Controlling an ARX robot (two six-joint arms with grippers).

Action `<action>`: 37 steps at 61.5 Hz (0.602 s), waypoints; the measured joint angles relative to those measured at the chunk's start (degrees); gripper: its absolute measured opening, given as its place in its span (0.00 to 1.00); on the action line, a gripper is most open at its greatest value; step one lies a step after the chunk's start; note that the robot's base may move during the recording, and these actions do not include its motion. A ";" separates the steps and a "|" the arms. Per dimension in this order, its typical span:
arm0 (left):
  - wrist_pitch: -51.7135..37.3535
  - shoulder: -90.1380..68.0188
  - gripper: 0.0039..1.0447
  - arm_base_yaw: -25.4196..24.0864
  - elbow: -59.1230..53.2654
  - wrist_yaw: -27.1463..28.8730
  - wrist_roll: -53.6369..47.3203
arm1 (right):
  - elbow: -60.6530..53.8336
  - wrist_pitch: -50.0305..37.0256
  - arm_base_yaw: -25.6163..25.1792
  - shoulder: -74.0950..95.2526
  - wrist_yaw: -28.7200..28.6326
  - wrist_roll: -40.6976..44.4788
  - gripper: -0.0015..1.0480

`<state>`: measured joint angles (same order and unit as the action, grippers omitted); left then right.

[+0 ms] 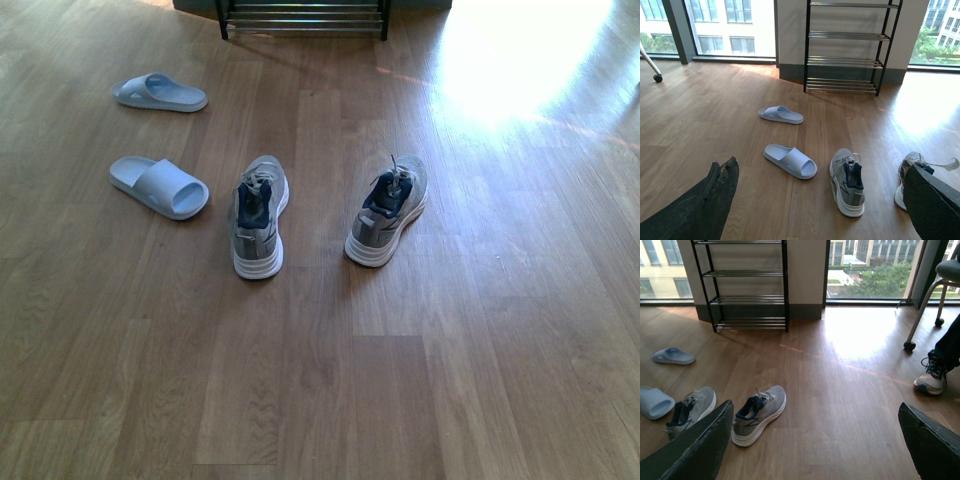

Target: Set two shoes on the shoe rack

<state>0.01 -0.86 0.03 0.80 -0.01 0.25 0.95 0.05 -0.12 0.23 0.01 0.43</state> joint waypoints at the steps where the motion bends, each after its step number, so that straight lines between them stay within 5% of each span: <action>1: 0.00 0.00 0.91 0.00 0.00 0.00 0.00 | 0.00 0.00 0.00 0.00 0.00 0.00 0.91; 37: 0.00 0.00 0.91 0.00 0.00 0.00 0.00 | 0.00 0.00 0.00 0.00 0.00 0.00 0.91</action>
<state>0.01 -0.86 0.03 0.80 -0.01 0.25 0.95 0.05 -0.12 0.23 0.01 0.43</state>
